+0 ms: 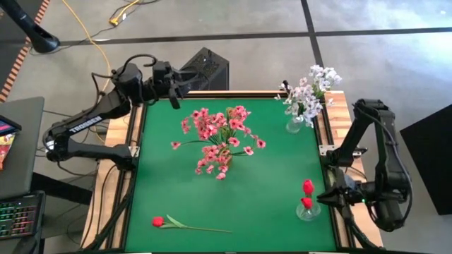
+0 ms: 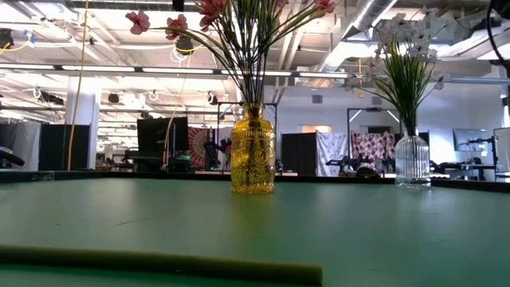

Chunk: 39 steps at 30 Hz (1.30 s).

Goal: Sort flowers into vase by color
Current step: Put the red flower into the bottom transparent vase

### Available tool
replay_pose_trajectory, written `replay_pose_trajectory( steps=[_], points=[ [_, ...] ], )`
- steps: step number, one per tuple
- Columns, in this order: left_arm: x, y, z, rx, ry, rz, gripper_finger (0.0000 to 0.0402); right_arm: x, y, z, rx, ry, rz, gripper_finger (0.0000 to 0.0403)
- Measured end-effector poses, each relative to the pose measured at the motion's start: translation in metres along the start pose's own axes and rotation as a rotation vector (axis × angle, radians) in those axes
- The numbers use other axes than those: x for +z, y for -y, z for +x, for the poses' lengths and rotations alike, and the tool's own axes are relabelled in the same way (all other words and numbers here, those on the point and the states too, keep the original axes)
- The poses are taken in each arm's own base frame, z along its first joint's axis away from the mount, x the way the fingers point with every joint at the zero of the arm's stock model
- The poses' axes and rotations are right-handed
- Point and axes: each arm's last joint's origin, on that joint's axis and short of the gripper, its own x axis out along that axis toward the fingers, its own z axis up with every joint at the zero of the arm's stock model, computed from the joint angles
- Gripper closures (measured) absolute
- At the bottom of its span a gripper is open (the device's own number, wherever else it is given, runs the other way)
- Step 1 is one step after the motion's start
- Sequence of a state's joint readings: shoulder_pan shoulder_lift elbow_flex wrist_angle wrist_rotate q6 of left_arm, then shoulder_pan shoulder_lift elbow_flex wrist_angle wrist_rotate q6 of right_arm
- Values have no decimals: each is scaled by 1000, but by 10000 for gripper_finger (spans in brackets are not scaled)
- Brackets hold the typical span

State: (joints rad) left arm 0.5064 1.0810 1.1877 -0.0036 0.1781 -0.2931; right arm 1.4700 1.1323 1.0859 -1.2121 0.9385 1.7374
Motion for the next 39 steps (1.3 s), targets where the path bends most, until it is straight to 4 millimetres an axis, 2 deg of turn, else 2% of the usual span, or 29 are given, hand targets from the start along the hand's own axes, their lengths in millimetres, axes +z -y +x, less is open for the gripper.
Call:
replay_pose_trajectory(
  steps=[7, 18, 27, 30, 34, 39],
  points=[
    [-11, 3, -14, 26, -160, 19, 223, 13, 8, -10, 48, -87, 78, 321],
    [-66, 10, -33, 75, -737, 25, 223, 27, 18, -19, 100, -94, 140, 321],
    [-76, 1, -48, 451, -865, 203, 223, 30, 25, -20, 71, -75, 102, 321],
    [-78, -1, -53, 514, -906, 236, 223, 30, 26, -20, 68, -58, 98, 321],
    [-84, -2, -59, 493, -1015, 242, 223, 32, 26, -18, 58, -52, 106, 321],
    [-96, 1, -59, 353, -1174, 184, 223, 34, 26, -16, 42, -40, 99, 321]
  ],
)
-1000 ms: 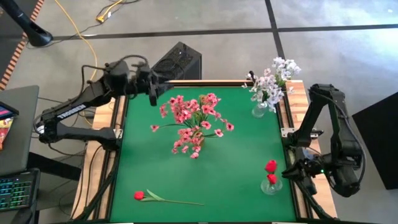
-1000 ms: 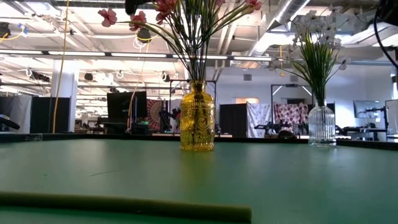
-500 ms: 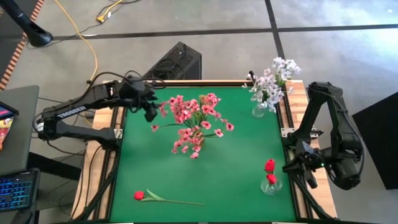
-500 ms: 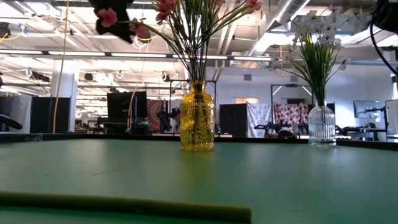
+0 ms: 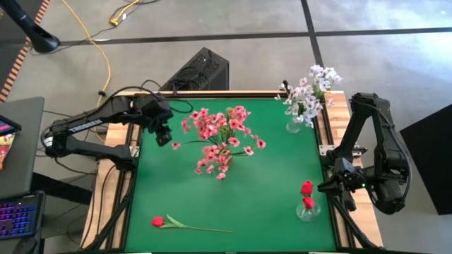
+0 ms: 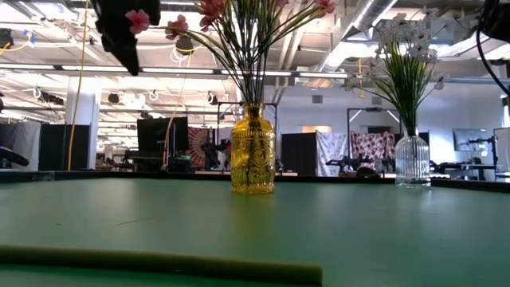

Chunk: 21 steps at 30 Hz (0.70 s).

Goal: Sort flowers into vase by color
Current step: Put the red flower into the bottom transparent vase

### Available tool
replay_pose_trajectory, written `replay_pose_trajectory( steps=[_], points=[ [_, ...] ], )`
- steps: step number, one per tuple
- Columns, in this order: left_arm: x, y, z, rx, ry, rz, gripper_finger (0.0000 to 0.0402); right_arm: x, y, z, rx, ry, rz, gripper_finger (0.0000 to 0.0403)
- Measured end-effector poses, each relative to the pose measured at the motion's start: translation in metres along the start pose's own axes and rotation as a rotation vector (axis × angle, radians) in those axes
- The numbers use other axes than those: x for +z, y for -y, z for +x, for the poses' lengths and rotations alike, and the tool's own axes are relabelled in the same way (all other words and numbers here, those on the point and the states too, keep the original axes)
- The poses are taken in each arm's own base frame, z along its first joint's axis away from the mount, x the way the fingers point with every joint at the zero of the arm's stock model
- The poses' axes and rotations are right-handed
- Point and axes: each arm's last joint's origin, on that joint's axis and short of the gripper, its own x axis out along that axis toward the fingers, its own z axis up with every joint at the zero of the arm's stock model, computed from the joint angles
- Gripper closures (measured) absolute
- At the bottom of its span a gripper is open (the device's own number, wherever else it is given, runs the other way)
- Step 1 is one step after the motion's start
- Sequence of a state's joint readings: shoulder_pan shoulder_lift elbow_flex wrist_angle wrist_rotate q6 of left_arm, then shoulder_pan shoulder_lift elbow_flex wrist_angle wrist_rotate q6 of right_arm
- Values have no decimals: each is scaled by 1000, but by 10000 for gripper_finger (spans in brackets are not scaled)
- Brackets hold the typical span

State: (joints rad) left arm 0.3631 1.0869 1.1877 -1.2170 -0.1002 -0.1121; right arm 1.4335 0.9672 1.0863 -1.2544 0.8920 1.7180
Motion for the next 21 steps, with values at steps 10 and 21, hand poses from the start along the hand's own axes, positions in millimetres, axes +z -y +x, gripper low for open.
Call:
replay_pose_trajectory(
  steps=[10, 21],
  points=[
    [-9, 17, 4, -112, -144, 101, 223, 1, 0, 1, -4, 4, -17, 321],
    [-16, 41, -1, -218, -154, 224, 223, 1, 0, 1, -5, 4, -18, 321]
  ],
)
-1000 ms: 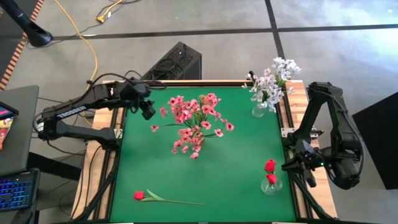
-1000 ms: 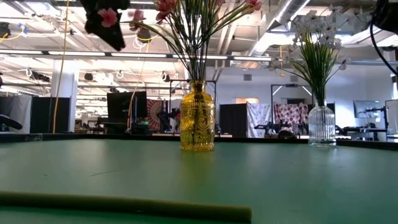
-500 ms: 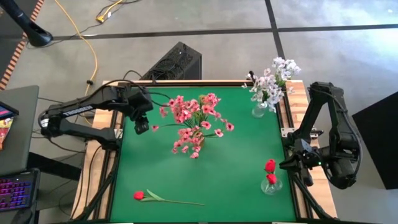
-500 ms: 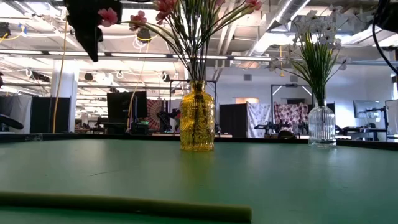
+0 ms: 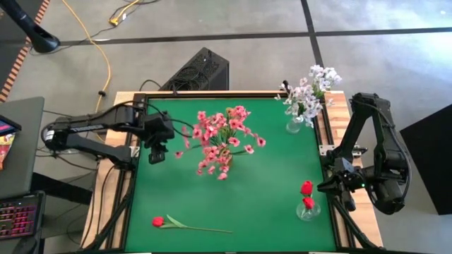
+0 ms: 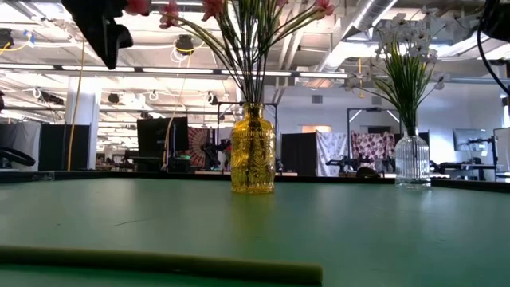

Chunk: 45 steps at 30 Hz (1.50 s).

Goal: Sort flowers into vase by color
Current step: Put the red flower into the bottom transparent vase

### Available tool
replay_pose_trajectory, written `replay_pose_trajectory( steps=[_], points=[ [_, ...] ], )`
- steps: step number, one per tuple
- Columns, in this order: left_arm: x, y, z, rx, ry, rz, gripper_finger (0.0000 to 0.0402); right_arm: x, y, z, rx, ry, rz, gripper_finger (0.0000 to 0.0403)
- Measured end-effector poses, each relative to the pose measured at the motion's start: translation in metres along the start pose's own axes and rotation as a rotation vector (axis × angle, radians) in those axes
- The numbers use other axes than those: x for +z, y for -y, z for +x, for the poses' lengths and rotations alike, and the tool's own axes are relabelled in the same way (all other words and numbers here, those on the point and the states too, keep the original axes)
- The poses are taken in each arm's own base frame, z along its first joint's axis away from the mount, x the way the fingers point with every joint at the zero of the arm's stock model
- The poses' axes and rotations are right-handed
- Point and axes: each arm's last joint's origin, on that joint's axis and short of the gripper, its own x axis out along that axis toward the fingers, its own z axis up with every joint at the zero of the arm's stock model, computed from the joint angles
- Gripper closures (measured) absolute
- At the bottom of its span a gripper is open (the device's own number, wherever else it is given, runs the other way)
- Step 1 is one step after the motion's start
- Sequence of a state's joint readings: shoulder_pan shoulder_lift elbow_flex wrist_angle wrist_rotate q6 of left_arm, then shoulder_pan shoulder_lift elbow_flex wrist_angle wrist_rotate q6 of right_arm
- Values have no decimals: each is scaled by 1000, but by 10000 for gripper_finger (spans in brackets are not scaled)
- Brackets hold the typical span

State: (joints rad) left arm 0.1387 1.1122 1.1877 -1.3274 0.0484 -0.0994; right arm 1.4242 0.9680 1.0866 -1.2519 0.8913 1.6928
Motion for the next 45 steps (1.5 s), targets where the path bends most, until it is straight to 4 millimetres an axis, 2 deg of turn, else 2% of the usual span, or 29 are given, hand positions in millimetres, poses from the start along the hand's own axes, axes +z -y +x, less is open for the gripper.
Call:
replay_pose_trajectory(
  steps=[4, 11, 14, 17, 23, 28, 36, 40, 45],
  points=[
    [-1, 9, -1, -11, 20, 39, 223, 0, 0, 0, 0, 0, -1, 321],
    [-6, 16, -24, 34, 268, -3, 223, 0, 1, 0, -7, 0, -9, 321],
    [-15, 17, -39, -71, 364, -13, 223, 0, 1, 0, -8, 0, -10, 321],
    [-26, 21, -48, -197, 377, -15, 223, 0, 1, 0, -8, 0, -10, 321],
    [-35, 33, -53, -326, 345, 11, 223, 0, 2, 0, -15, 1, -19, 321],
    [-27, 60, -38, -361, 240, 128, 223, 0, 2, 0, -15, 1, 17, 321],
    [-16, 110, -4, -302, 147, 389, 223, 4, 2, 4, -35, 20, 67, 321],
    [-10, 137, 18, -308, 101, 419, 223, 6, 2, 6, -50, 29, 77, 321],
    [-4, 178, 49, -319, 102, 411, 223, 5, 3, 6, -56, -24, 6, 321]
  ],
)
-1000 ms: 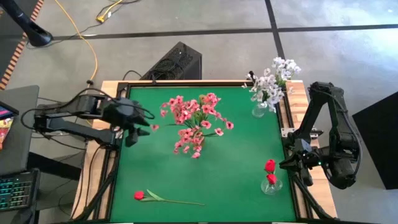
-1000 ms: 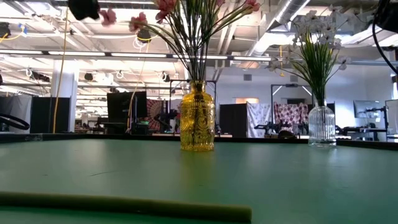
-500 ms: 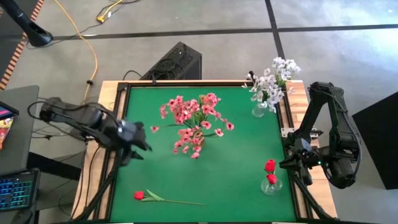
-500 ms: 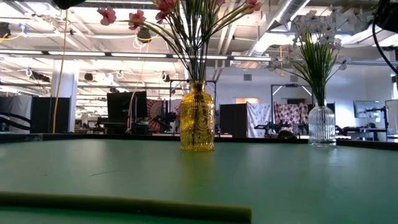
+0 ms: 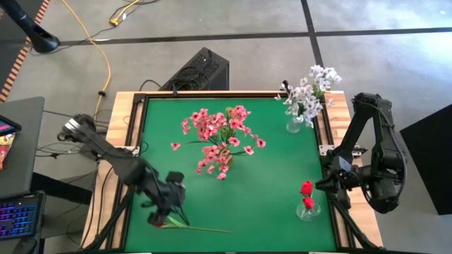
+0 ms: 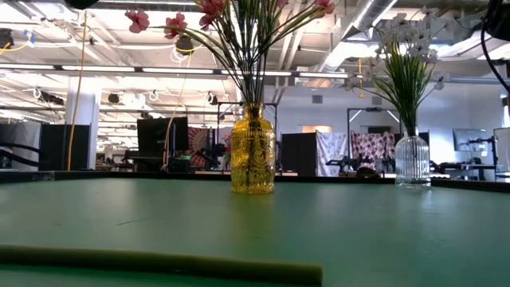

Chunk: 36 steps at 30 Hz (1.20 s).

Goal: Sort flowers into vase by color
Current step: Put the red flower into the bottom transparent vase

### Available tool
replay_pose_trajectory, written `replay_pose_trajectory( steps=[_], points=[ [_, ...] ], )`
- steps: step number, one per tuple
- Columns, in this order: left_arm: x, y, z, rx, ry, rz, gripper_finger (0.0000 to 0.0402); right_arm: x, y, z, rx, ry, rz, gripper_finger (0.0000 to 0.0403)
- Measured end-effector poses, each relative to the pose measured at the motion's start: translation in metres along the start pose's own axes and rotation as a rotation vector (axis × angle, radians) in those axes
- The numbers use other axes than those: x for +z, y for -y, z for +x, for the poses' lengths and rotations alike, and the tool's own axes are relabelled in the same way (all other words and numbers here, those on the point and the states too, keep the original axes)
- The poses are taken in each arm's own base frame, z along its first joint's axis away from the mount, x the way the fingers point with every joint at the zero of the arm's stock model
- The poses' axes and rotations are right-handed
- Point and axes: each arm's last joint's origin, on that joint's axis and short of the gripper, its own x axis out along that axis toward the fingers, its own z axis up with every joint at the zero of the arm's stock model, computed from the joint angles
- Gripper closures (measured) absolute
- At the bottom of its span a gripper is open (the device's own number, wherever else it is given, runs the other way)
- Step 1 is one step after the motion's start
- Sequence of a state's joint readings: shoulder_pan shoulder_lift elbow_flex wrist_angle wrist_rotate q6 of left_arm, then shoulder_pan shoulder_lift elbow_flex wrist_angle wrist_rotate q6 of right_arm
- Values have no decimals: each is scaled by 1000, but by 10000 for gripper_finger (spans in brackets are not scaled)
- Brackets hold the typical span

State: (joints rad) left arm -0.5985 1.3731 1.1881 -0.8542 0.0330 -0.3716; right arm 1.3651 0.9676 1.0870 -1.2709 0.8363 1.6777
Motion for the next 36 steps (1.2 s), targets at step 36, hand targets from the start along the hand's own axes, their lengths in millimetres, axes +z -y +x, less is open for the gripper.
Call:
replay_pose_trajectory(
  steps=[36],
  points=[
    [-36, 66, 176, 231, -161, -25, 367, -5, -6, 0, 58, -139, -212, 321]
  ],
)
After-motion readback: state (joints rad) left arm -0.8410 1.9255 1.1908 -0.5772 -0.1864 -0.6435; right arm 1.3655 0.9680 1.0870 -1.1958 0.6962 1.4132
